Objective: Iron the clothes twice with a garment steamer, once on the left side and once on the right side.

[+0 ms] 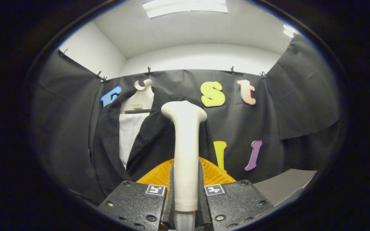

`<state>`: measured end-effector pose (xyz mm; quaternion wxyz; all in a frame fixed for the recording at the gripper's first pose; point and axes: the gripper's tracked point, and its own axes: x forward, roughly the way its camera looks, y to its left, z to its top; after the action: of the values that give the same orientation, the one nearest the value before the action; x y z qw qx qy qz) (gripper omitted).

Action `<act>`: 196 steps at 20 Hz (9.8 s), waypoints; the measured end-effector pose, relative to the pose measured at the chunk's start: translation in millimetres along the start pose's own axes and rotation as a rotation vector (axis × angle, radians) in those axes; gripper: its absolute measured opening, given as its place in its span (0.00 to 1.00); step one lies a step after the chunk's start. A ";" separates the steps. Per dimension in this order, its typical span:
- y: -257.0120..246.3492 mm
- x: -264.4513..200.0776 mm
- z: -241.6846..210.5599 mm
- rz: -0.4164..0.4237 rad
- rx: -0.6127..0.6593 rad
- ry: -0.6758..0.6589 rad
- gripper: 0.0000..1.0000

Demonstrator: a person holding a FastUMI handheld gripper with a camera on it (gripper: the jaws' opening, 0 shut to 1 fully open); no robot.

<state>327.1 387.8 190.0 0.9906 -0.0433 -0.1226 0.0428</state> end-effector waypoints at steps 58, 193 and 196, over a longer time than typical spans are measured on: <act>7.6 -120.2 -153.8 -0.065 -0.073 0.287 0.31; 169.5 -89.2 -153.5 0.288 -0.131 0.233 0.31; 174.0 -94.9 -160.3 0.303 -0.133 0.251 0.31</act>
<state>262.0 539.4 -4.4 0.9753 -0.1317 0.0072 0.1771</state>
